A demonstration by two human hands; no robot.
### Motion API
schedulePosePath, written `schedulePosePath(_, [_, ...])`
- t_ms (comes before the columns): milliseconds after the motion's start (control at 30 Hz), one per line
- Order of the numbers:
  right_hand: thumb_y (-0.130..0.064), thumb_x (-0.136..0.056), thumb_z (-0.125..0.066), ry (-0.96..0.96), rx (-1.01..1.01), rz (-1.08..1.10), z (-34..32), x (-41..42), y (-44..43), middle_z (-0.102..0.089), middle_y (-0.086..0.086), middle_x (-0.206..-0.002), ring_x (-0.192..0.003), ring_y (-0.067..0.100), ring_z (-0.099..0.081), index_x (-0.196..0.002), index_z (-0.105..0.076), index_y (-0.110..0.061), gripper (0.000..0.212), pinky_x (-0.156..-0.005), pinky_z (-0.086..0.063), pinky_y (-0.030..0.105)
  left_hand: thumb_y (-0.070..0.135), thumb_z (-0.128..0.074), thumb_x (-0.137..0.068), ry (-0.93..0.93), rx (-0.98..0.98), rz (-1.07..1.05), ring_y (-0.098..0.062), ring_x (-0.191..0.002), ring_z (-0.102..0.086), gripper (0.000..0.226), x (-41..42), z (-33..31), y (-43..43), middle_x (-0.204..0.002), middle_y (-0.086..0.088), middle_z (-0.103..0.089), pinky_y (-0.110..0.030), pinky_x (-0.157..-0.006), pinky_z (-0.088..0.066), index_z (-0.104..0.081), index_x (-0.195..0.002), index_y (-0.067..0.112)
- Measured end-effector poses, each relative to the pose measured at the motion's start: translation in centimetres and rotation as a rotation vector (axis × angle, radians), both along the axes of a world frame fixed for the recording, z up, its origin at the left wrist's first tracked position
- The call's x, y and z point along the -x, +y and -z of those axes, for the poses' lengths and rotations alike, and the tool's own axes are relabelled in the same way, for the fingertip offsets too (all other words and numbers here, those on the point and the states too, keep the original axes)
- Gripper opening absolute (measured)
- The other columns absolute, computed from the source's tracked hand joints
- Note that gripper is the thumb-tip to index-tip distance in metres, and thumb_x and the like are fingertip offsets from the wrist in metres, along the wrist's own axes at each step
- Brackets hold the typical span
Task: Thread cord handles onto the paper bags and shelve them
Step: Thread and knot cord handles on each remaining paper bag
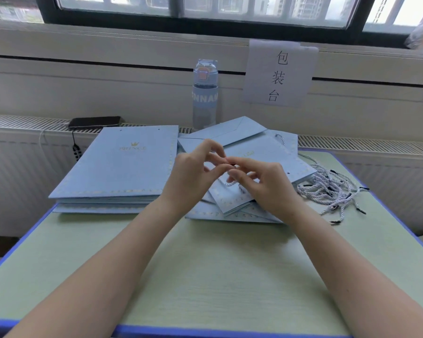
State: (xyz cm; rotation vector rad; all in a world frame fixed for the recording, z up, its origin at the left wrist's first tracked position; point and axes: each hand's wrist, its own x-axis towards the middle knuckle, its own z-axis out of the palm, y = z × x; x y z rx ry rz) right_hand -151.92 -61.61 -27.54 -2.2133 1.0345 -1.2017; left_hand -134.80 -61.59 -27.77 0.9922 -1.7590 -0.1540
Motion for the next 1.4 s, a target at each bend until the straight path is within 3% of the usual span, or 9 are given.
schedulePosePath(200, [-0.012,-0.090,-0.062,-0.133,0.087,0.136,-0.9,0.9,-0.4,-0.067,-0.007,-0.071,-0.066,0.009,-0.064,-0.101,-0.071,-0.015,0.014,-0.066,-0.053,0.025,0.022,-0.065,-0.088,-0.007,0.018,0.021,0.014,-0.060,-0.053,0.017,0.4,-0.2,0.4,-0.074,0.001,-0.071,-0.003,-0.055,-0.037,-0.072,-0.085,0.007])
schedulePosePath(367, [-0.015,-0.094,-0.057,-0.423,0.035,0.379,-1.8,4.4,-2.1,-0.064,-0.005,-0.070,-0.052,0.002,-0.052,-0.097,-0.069,-0.021,0.013,-0.056,-0.042,0.014,0.048,-0.063,-0.085,-0.393,-0.231,0.084,-0.008,-0.123,-0.042,0.052,1.5,0.7,1.0,-0.130,0.007,-0.057,-0.019,-0.103,-0.030,-0.058,-0.128,0.020])
schedulePosePath(500, [-0.015,-0.094,-0.057,-0.458,-0.027,0.440,-1.3,5.4,-2.8,-0.064,-0.004,-0.074,-0.049,0.003,-0.051,-0.097,-0.068,-0.020,0.012,-0.053,-0.041,0.014,0.052,-0.060,-0.085,-0.508,-0.351,0.066,-0.008,-0.138,-0.022,0.077,1.7,1.2,1.0,-0.151,0.009,-0.031,-0.016,-0.108,-0.013,-0.028,-0.148,0.022])
schedulePosePath(667, [-0.013,-0.095,-0.054,-0.397,-0.017,0.486,-1.0,6.1,-3.2,-0.064,-0.006,-0.075,-0.051,-0.001,-0.053,-0.100,-0.066,-0.012,0.013,-0.056,-0.043,0.015,0.044,-0.067,-0.082,-0.544,-0.475,0.131,-0.005,-0.136,-0.026,0.084,0.2,-0.2,0.7,-0.152,0.015,-0.025,-0.019,-0.108,-0.021,-0.018,-0.150,0.035])
schedulePosePath(800, [-0.015,-0.095,-0.052,-0.393,0.023,0.540,-1.0,6.3,-3.4,-0.065,-0.011,-0.076,-0.059,-0.001,-0.057,-0.094,-0.063,-0.022,0.013,-0.067,-0.049,0.026,0.044,-0.072,-0.078,-0.589,-0.563,0.145,-0.002,-0.085,-0.048,0.083,-1.2,-1.2,0.6,-0.120,0.013,-0.052,-0.019,-0.080,-0.036,-0.024,-0.145,0.045])
schedulePosePath(933, [-0.014,-0.096,-0.050,-0.549,0.063,0.579,-1.8,6.8,-3.1,-0.065,-0.010,-0.080,-0.068,0.007,-0.059,-0.088,-0.057,-0.030,0.019,-0.067,-0.050,0.024,0.030,-0.076,-0.077,-0.525,-0.689,0.199,0.007,-0.122,-0.043,0.056,-2.7,-1.2,0.3,-0.140,0.024,-0.044,-0.012,-0.099,-0.029,-0.056,-0.128,0.037])
schedulePosePath(1100, [-0.010,-0.096,-0.051,-0.681,0.037,0.594,-2.4,7.2,-2.9,-0.062,-0.009,-0.080,-0.058,-0.003,-0.056,-0.090,-0.060,-0.023,0.017,-0.060,-0.046,0.015,0.003,-0.054,-0.079,-0.655,-0.768,0.210,0.010,-0.128,-0.032,0.062,-4.5,-2.4,0.5,-0.138,0.036,-0.035,-0.016,-0.103,-0.022,-0.056,-0.125,0.044])
schedulePosePath(1267, [-0.004,-0.091,-0.057,-0.333,0.017,0.421,-2.1,6.5,-2.5,-0.063,-0.012,-0.089,-0.076,0.000,-0.057,-0.100,-0.068,-0.021,0.022,-0.077,-0.050,0.019,-0.009,-0.044,-0.080,-0.532,-0.469,0.075,-0.004,-0.133,-0.035,0.066,-4.6,-2.2,0.1,-0.143,0.014,-0.042,-0.016,-0.103,-0.023,-0.051,-0.134,0.029])
schedulePosePath(1400, [-0.004,-0.085,-0.066,0.070,-0.006,0.244,-1.4,4.8,-1.8,-0.067,-0.011,-0.085,-0.080,-0.004,-0.062,-0.108,-0.067,-0.017,0.026,-0.077,-0.046,0.007,0.010,-0.061,-0.086,-0.379,-0.142,0.211,-0.002,-0.106,-0.056,0.028,-1.6,-1.3,0.6,-0.114,0.007,-0.064,-0.015,-0.096,-0.039,-0.069,-0.112,0.017])
